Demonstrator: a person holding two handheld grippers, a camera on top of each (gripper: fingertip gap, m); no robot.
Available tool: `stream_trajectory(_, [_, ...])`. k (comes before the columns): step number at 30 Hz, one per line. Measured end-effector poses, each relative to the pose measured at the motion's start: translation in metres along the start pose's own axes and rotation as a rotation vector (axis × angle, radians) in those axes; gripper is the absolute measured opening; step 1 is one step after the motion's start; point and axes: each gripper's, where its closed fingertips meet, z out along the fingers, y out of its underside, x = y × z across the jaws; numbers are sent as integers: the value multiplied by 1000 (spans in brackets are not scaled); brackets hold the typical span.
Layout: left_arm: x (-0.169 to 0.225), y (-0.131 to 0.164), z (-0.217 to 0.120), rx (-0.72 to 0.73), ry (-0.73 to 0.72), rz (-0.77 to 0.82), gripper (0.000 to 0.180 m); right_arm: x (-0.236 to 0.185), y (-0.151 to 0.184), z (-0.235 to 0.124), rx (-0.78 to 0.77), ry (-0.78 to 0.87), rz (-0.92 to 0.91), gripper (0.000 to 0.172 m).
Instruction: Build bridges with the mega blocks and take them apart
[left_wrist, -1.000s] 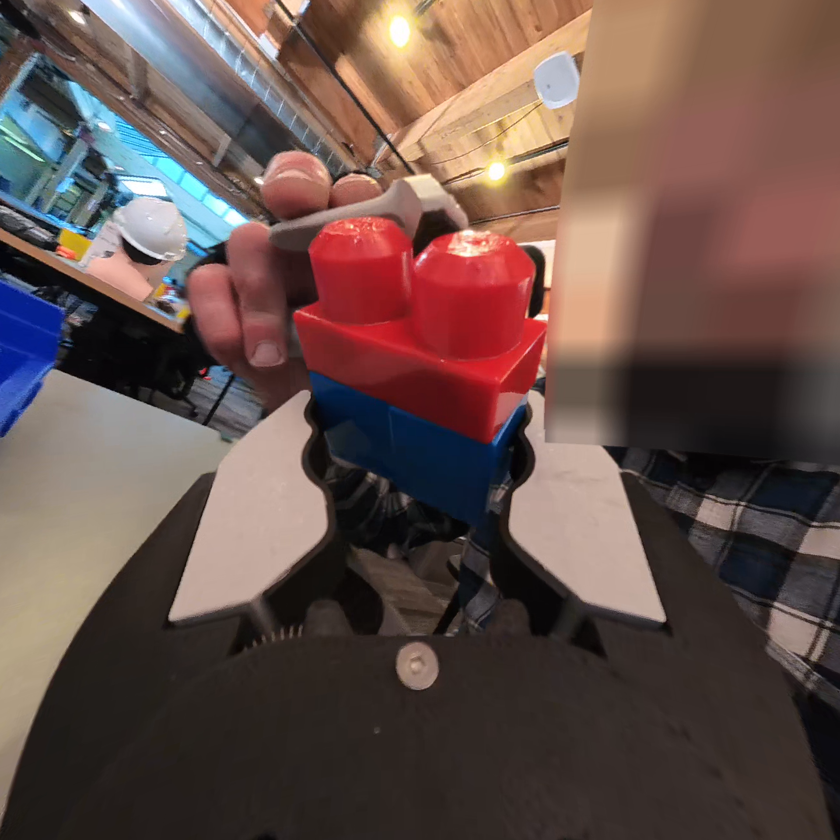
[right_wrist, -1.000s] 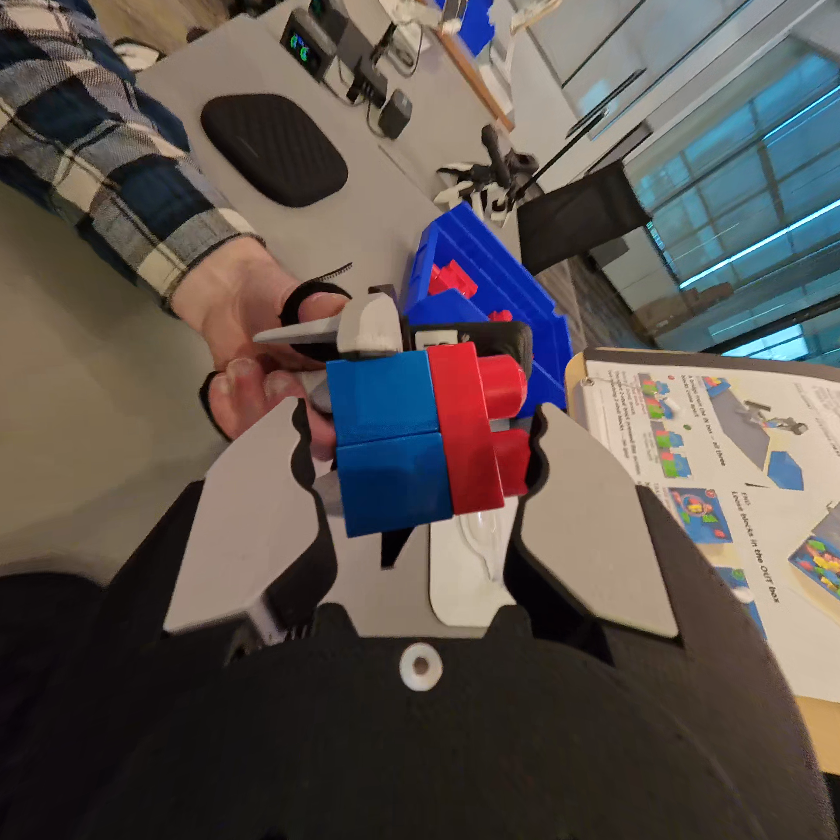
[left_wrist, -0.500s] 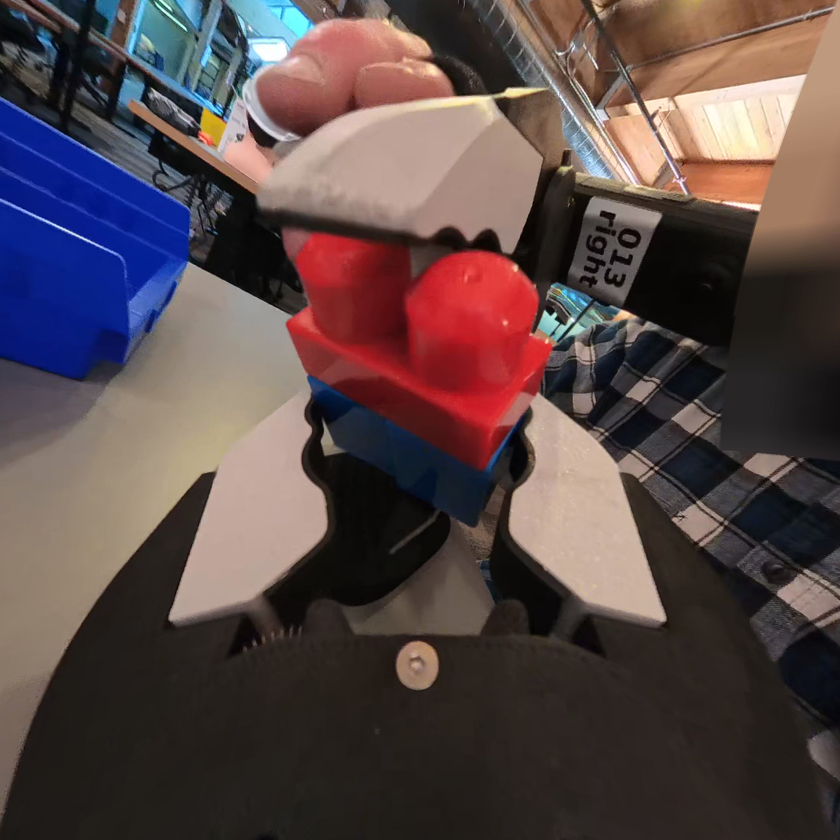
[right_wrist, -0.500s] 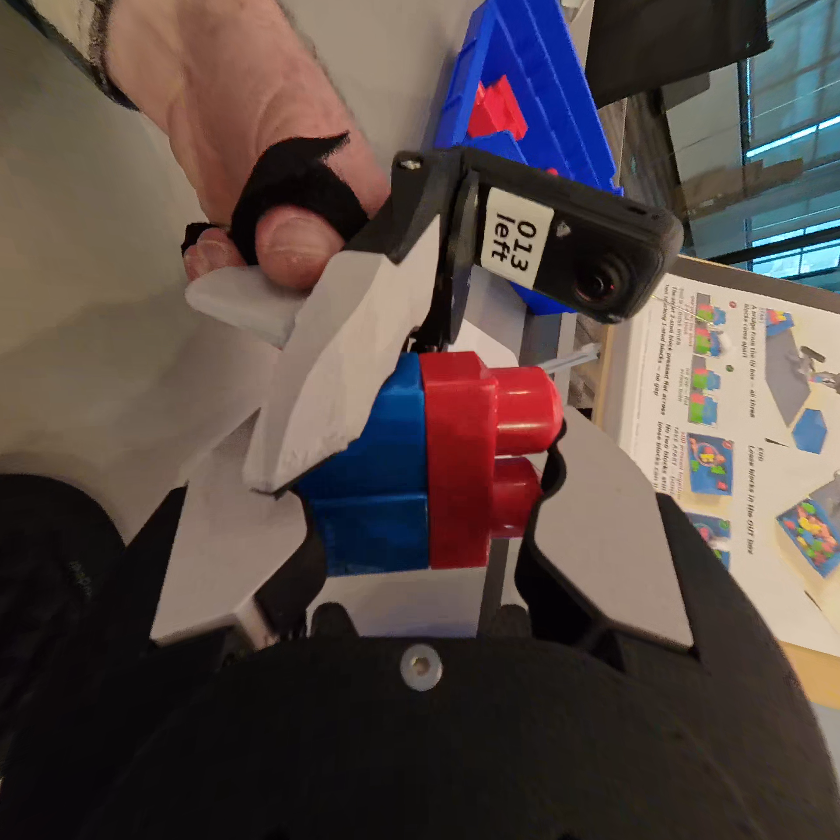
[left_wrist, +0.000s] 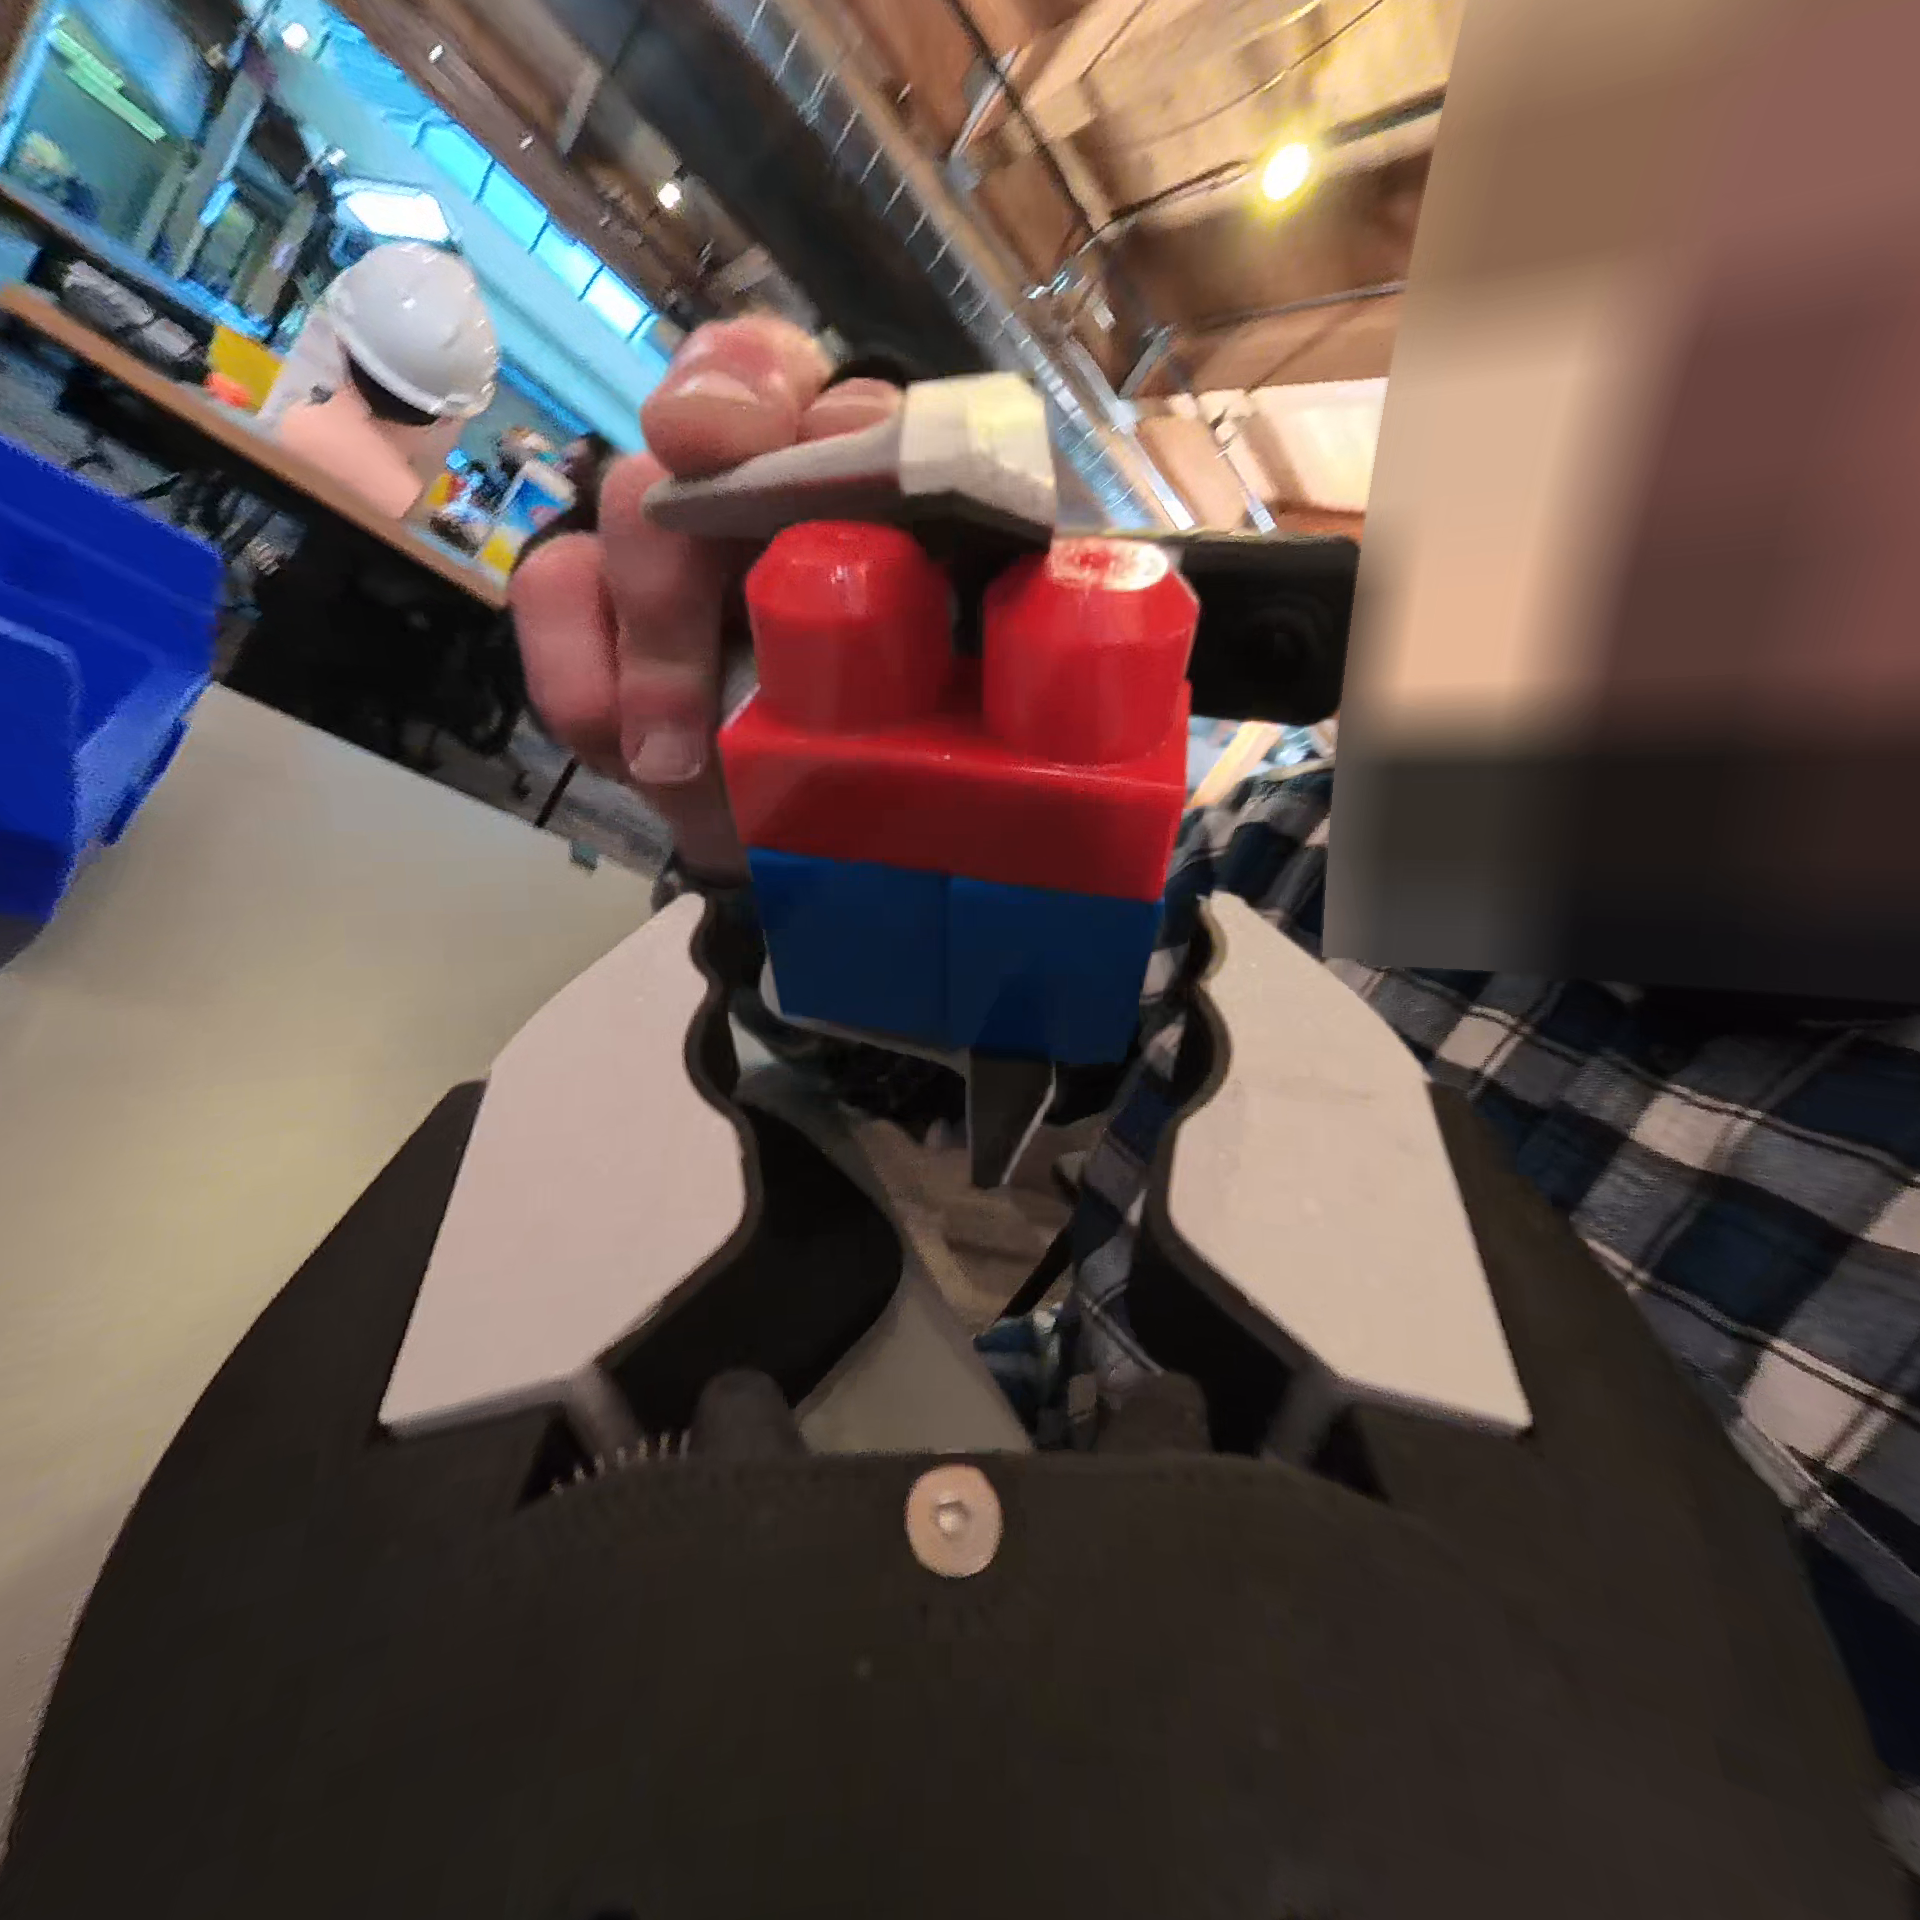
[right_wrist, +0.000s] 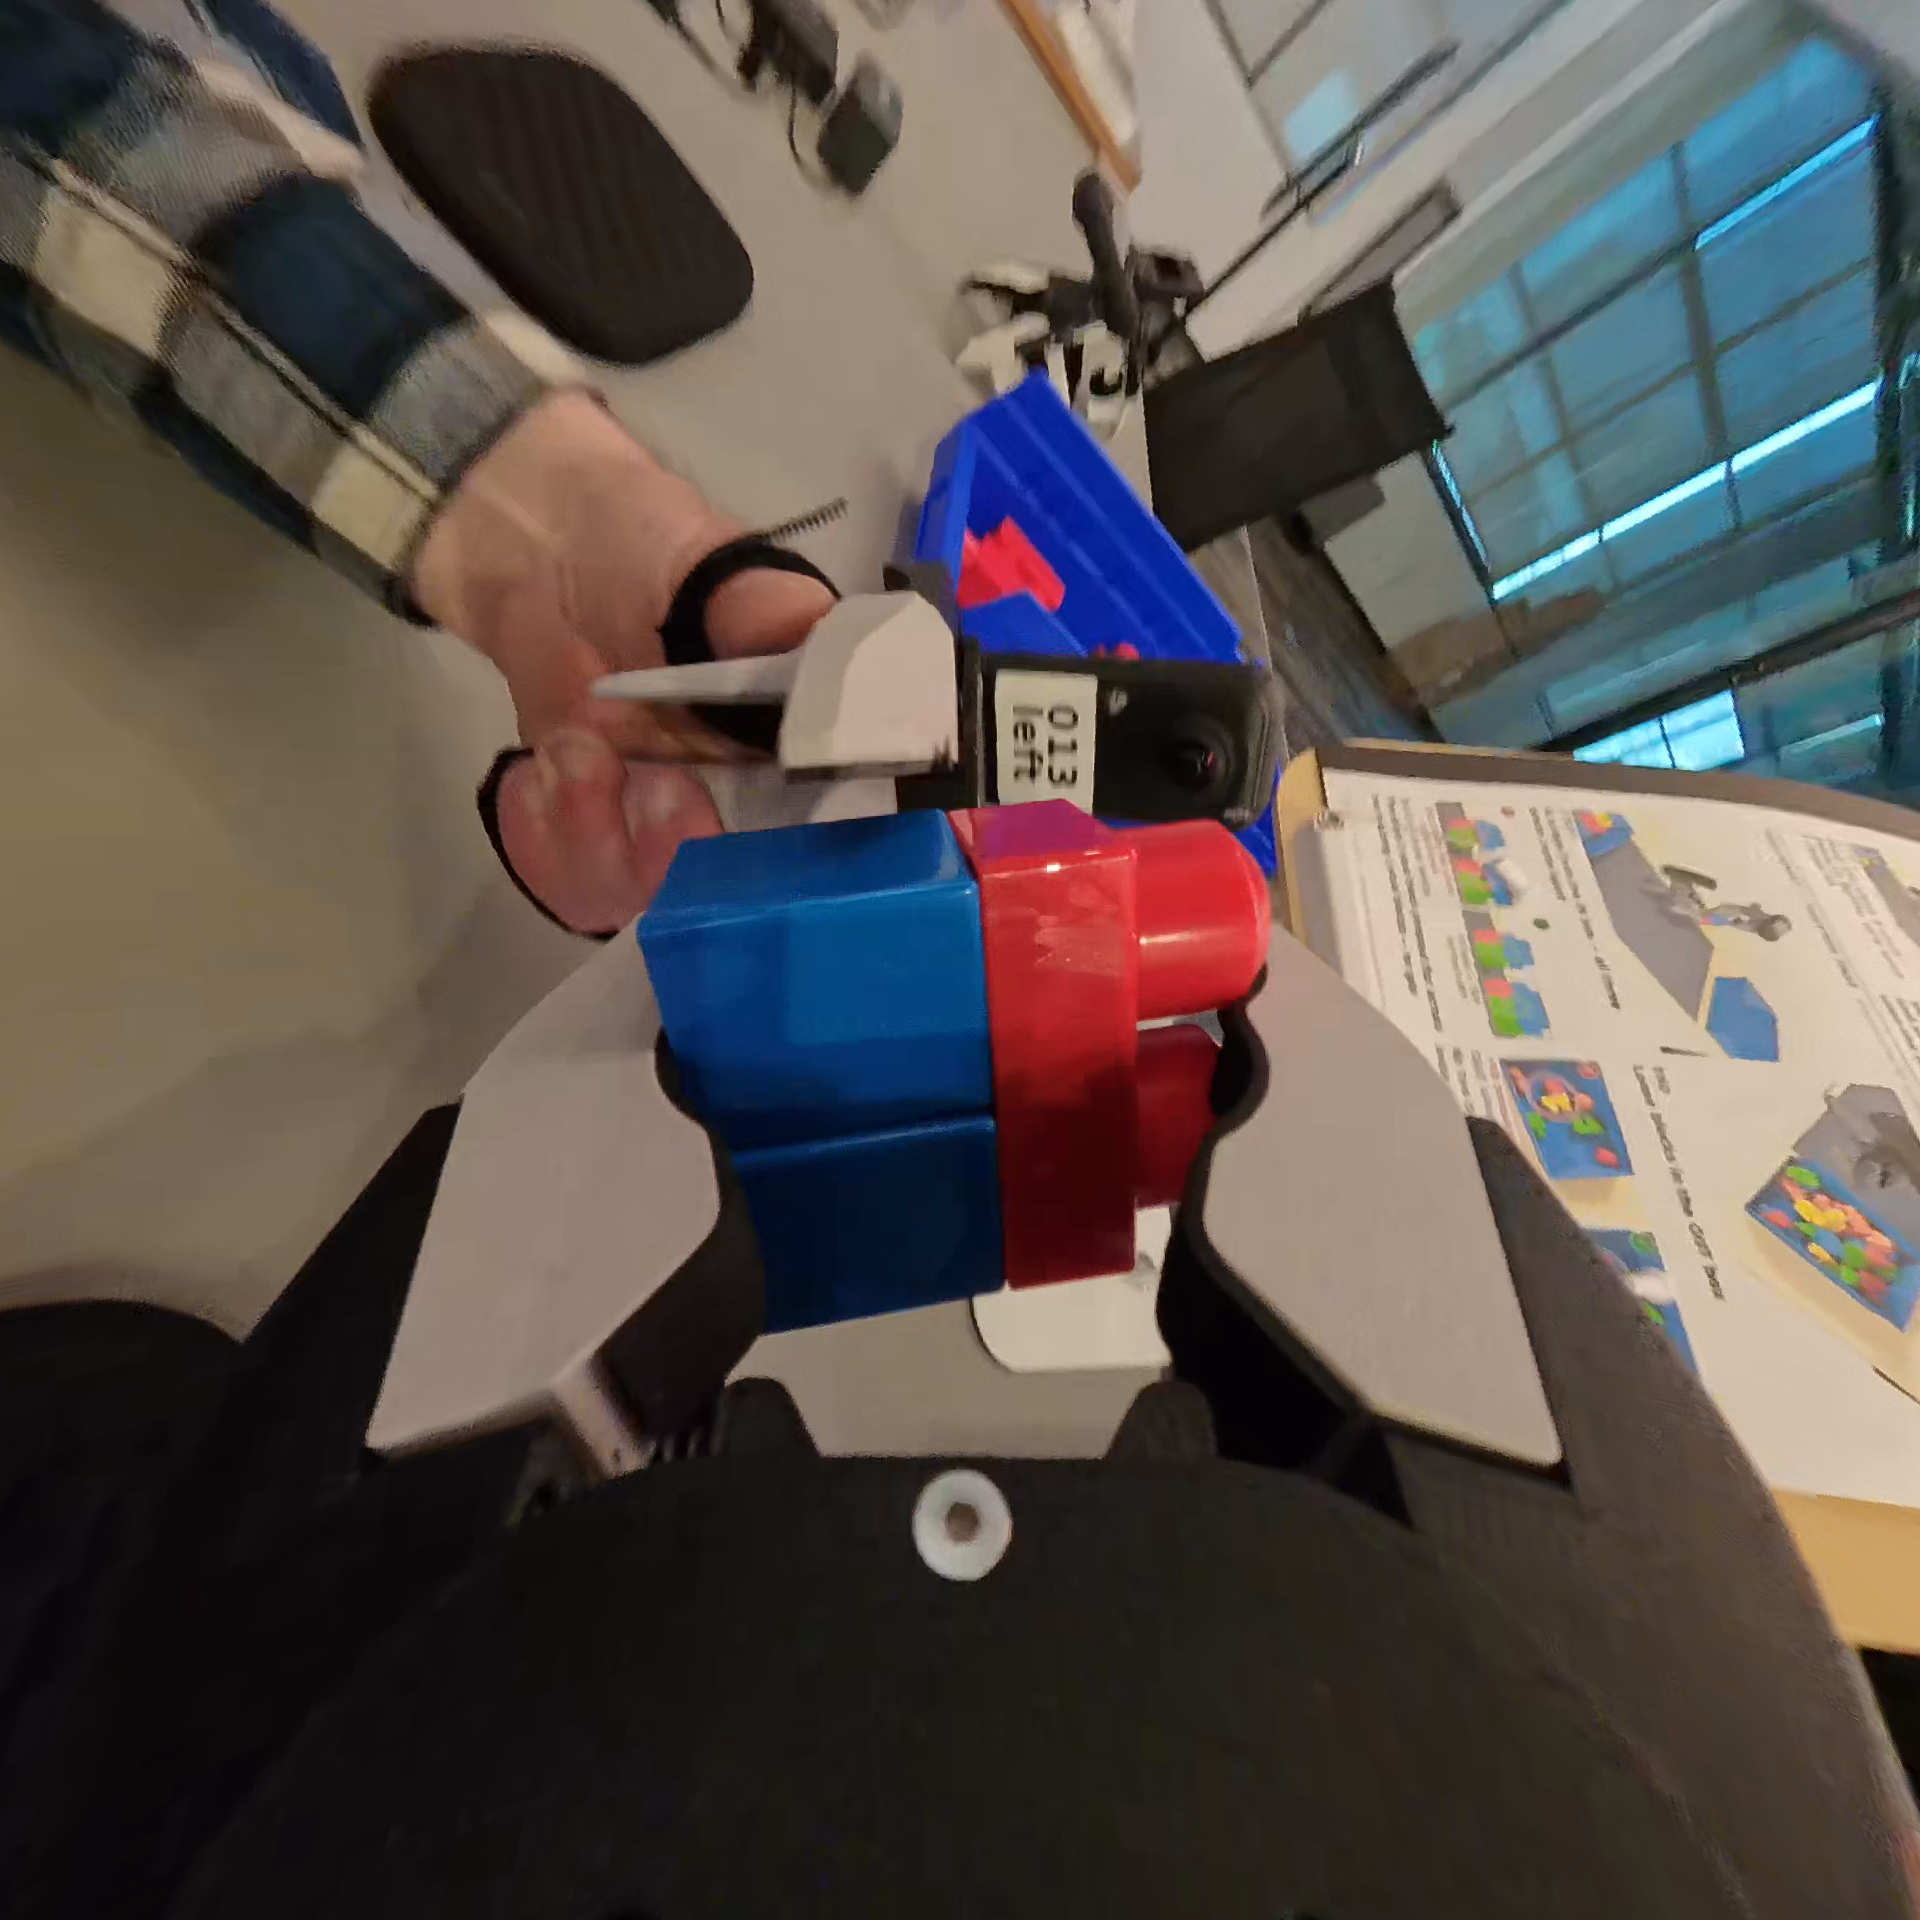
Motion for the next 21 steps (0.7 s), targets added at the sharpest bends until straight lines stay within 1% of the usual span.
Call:
stream_trajectory(2, [10,-4,2,40,84,-2,85,-3,-6,1,60,-5,4,97])
stream_trajectory(3, [13,-2,5,31,106,1,88,-5,-6,3,68,-8,-5,97])
stream_trajectory(4, [13,2,9,16,103,14,86,-8,-8,5,78,-9,-14,97])
stream_trajectory(5, [10,4,12,10,84,29,78,-9,-10,6,90,-8,-18,97])
stream_trajectory(7, [10,4,11,36,101,31,78,-10,-8,8,77,-12,-20,97])
stream_trajectory(9, [6,2,9,42,72,50,77,-8,-4,9,60,-6,-25,97])
stream_trajectory(11, [1,4,8,22,40,47,77,-9,3,9,12,-19,-40,97])
stream_trajectory(16, [1,7,9,-11,7,81,77,-10,1,8,14,-26,-61,97])
stream_trajectory(17, [1,7,9,-12,7,87,77,-11,2,8,7,-27,-54,98])
stream_trajectory(19, [-5,7,9,-9,-26,104,77,-8,3,7,-5,-24,-5,115])
stream_trajectory(20, [-3,7,9,-8,-20,118,77,-6,3,4,2,-23,33,114])
stream_trajectory(21, [-1,3,7,15,-23,145,77,-4,3,-2,12,-27,87,108])
